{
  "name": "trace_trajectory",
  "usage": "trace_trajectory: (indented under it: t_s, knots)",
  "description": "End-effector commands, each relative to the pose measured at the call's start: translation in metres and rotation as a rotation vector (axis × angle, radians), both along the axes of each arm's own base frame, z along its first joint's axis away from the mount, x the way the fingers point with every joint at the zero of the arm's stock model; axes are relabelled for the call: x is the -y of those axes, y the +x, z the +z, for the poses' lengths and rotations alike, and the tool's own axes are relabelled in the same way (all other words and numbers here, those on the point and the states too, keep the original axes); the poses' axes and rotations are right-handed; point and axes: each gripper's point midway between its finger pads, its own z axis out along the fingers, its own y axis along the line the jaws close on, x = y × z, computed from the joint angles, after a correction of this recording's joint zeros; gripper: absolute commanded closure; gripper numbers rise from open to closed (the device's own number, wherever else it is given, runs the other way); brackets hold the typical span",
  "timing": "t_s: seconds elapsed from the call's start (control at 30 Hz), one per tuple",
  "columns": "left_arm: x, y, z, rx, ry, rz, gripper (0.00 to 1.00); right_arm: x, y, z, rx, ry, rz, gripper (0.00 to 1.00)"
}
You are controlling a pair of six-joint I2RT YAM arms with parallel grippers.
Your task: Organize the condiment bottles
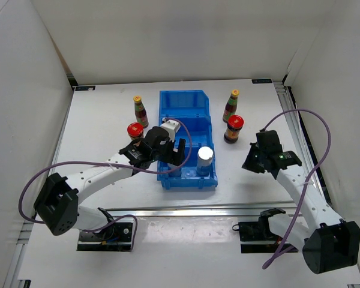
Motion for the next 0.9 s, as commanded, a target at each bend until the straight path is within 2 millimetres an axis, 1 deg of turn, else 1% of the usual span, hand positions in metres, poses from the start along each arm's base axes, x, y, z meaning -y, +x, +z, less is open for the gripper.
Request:
trace_trajectory:
  t_s: [0.0,0.07,0.1,0.13,0.17,0.2,0.23,0.27,0.3,0.33,0.4,0.43,0.47,0.5,0.53,0.57,0.6,0.63,0.67,0.7,0.73,0.77,0.8,0.83,0.87]
  knots:
    - [0.000,0.000,0.016,0.038,-0.037,0.001,0.00,-0.005,0.002,0.001,0.014,0.030,0.015,1.00]
    - [-0.001,0.000,0.019,0.044,-0.043,0.001,0.00,-0.003,0.002,0.001,0.016,0.023,0.009,1.00]
    - [-0.001,0.000,0.019,0.044,-0.043,0.001,0.00,-0.003,0.002,0.003,0.026,0.025,0.009,0.97]
    - [-0.002,0.001,0.022,0.054,-0.046,0.008,0.00,-0.005,0.002,0.004,0.024,0.035,0.016,0.71]
    - [-0.002,0.001,0.022,0.054,-0.046,0.008,0.00,-0.005,0.002,0.004,0.024,0.035,0.016,0.01]
    - [-0.004,0.001,0.026,0.066,-0.049,0.017,0.00,-0.008,0.003,0.005,0.030,0.046,0.022,0.00]
    - [-0.004,0.001,0.035,0.073,-0.065,0.022,0.00,-0.009,0.002,0.005,0.028,0.054,0.029,0.00]
    - [-0.007,0.004,0.038,0.089,-0.062,0.042,0.00,-0.009,0.002,0.005,0.028,0.055,0.029,0.15]
    - [-0.006,0.004,0.046,0.102,-0.075,0.043,0.00,-0.009,0.002,0.005,0.030,0.049,0.037,0.74]
    - [-0.009,0.008,0.058,0.133,-0.088,0.064,0.00,-0.009,0.002,0.003,0.021,0.047,0.037,1.00]
    - [-0.012,0.011,0.069,0.163,-0.085,0.073,0.00,-0.007,0.005,0.004,0.033,0.037,0.029,1.00]
    - [-0.017,0.012,0.082,0.186,-0.091,0.094,0.00,-0.007,0.008,0.008,0.047,0.033,0.039,1.00]
    - [-0.019,0.014,0.092,0.212,-0.073,0.090,0.00,-0.005,0.011,0.012,0.062,0.018,0.040,0.67]
    - [-0.022,0.015,0.102,0.235,-0.075,0.096,0.00,-0.005,0.014,0.015,0.068,0.013,0.048,0.27]
    - [-0.026,0.017,0.116,0.270,-0.084,0.113,0.00,-0.006,0.019,0.022,0.086,0.011,0.057,0.12]
    - [-0.030,0.016,0.123,0.283,-0.079,0.120,0.00,-0.006,0.022,0.022,0.085,-0.008,0.082,0.14]
    - [-0.032,0.017,0.136,0.310,-0.083,0.125,0.00,-0.009,0.025,0.028,0.106,0.001,0.104,0.99]
    - [-0.040,0.016,0.146,0.328,-0.083,0.150,0.00,-0.006,0.032,0.033,0.121,-0.017,0.088,1.00]
    - [-0.045,0.016,0.153,0.349,-0.076,0.163,0.00,-0.003,0.034,0.031,0.115,-0.036,0.076,1.00]
    - [-0.054,0.018,0.160,0.376,-0.057,0.192,0.00,-0.002,0.039,0.041,0.144,-0.040,0.067,1.00]
    - [-0.061,0.018,0.166,0.396,-0.048,0.210,0.00,-0.002,0.044,0.044,0.148,-0.051,0.083,0.81]
    - [-0.071,0.014,0.176,0.426,-0.046,0.230,0.00,-0.005,0.050,0.046,0.152,-0.053,0.104,0.44]
    - [-0.080,0.014,0.178,0.451,-0.019,0.250,0.00,-0.007,0.054,0.051,0.161,-0.052,0.121,0.00]
    - [-0.097,0.016,0.179,0.477,0.020,0.321,0.00,-0.011,0.064,0.059,0.173,-0.054,0.146,0.00]
    - [-0.111,0.012,0.177,0.497,0.052,0.351,0.00,-0.012,0.070,0.064,0.183,-0.060,0.156,0.00]
